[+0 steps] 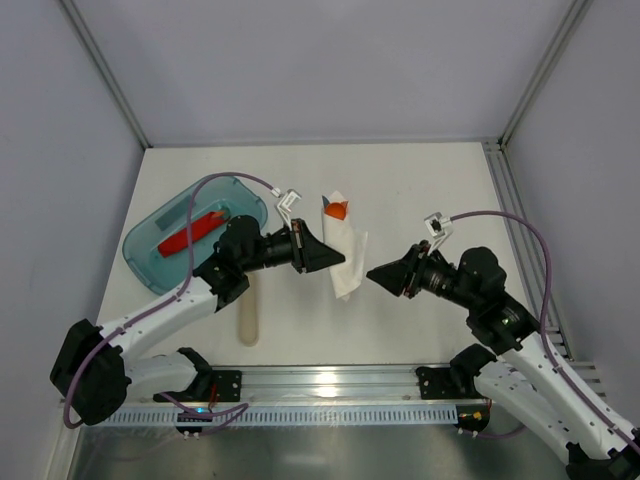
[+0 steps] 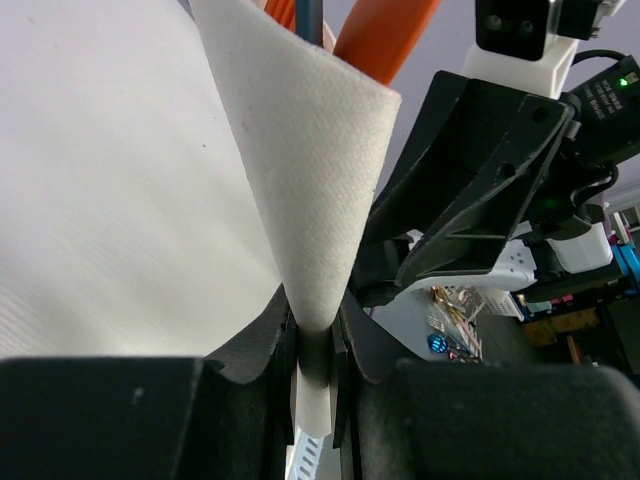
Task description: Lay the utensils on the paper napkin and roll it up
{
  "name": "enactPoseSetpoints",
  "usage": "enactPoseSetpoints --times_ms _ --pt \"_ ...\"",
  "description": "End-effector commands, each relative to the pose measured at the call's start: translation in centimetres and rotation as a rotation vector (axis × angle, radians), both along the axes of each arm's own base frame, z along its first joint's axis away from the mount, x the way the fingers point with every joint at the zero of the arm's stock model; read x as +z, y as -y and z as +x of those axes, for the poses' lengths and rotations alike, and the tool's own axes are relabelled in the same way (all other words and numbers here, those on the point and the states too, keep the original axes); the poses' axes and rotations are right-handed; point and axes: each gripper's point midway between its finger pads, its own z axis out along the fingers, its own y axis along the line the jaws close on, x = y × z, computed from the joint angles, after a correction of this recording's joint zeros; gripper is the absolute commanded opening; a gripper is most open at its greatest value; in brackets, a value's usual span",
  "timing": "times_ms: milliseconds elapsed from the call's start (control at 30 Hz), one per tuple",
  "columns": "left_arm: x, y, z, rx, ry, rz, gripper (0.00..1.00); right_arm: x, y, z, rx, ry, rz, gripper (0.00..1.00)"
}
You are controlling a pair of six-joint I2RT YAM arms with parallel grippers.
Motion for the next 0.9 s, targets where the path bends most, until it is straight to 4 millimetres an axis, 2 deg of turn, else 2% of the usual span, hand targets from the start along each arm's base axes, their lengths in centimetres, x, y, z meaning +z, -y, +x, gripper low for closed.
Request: enactPoseSetpoints --times_ms 0,167,400,600,767,867 --pt "2.4 -0.1 0.4 0.019 0.074 -0.019 0.0 1.9 0.6 -0.2 -0.022 0.036 -0.005 0.39" --pt "2.9 -0.2 0.2 0.017 0.078 -0.033 0.0 2.7 -0.9 0.1 0.044 0.031 0.035 0.43" --pt "4.0 -0.1 -0.4 -0.004 0.078 -0.096 0.0 2.1 -2.6 0.8 0.089 0.027 0.044 0.52" --pt "4.4 0.0 -0.4 -0.012 0.078 -0.117 0.0 1.6 -4.0 0.9 0.121 0.027 0.027 0.53" --pt "4.4 0.0 -0.5 -0.014 0.078 -0.122 0.0 1.5 -4.0 1.1 0.1 0.039 0.034 0.52" --pt "3.8 0.0 -0.2 -0.004 0.075 -0.095 0.0 1.1 -3.1 1.3 0.056 0.042 -0.009 0.52"
